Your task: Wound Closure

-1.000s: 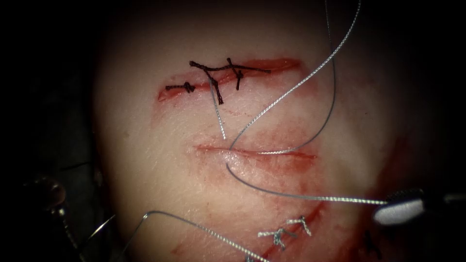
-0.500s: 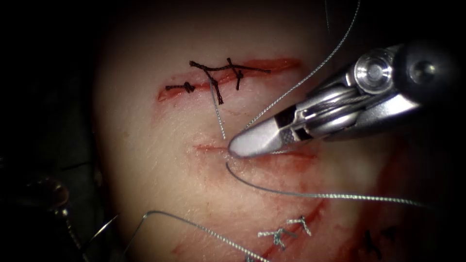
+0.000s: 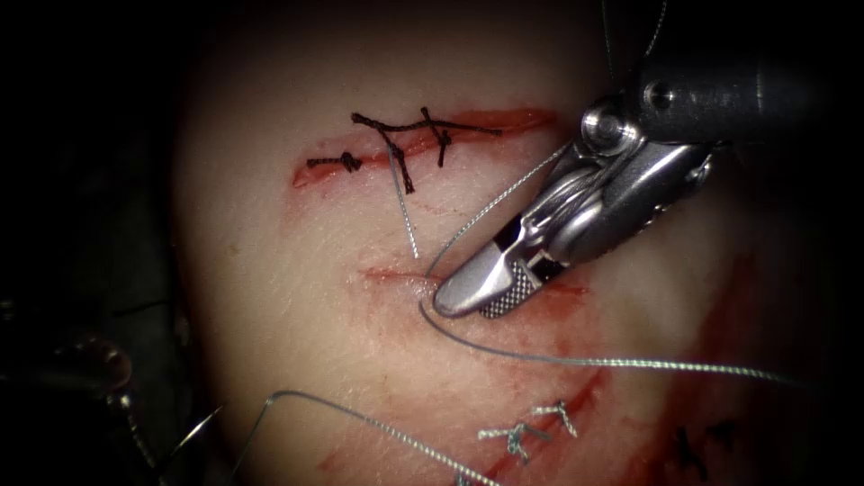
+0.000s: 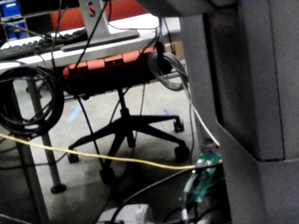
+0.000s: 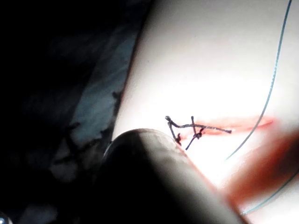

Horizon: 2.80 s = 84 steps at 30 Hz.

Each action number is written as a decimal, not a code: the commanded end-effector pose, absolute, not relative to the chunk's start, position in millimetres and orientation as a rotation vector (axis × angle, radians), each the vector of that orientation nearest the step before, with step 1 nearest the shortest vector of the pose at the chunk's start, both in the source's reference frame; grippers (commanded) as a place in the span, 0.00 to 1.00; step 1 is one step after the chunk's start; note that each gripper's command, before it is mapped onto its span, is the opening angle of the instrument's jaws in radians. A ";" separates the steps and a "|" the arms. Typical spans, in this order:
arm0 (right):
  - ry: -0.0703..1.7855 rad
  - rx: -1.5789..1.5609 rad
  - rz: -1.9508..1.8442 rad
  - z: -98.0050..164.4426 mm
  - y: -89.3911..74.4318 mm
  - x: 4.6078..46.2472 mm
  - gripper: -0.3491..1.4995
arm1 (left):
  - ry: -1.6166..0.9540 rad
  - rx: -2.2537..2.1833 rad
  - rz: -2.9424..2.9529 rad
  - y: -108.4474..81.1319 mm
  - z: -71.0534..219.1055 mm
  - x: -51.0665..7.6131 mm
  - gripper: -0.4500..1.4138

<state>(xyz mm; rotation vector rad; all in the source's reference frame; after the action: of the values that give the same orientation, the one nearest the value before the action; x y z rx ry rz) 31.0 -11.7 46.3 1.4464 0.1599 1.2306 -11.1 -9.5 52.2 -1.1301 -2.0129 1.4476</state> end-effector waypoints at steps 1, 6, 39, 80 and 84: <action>0.164 1.441 1.232 47.1 -11.3 31.9 0.54 | -2.014 -1.130 1.448 -9.8 52.7 -11.6 0.00; 0.173 1.406 1.252 48.9 -11.9 32.8 0.50 | -2.016 -1.129 1.448 -9.9 52.7 -11.6 0.00; 0.197 0.960 1.130 51.4 -16.4 22.1 0.00 | -2.019 -1.128 1.450 -10.1 52.5 -11.7 0.00; 0.322 0.623 0.882 42.7 -8.4 9.8 0.81 | -2.016 -1.129 1.452 -10.1 52.8 -11.9 0.00; 0.474 0.676 0.932 41.4 -7.4 16.6 0.80 | -2.016 -1.129 1.452 -10.1 52.8 -11.9 0.00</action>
<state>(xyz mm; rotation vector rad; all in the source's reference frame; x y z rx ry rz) 15.5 -7.5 41.5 0.6951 0.4955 0.9529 -11.4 -9.7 52.3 -1.1294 -2.0151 1.4529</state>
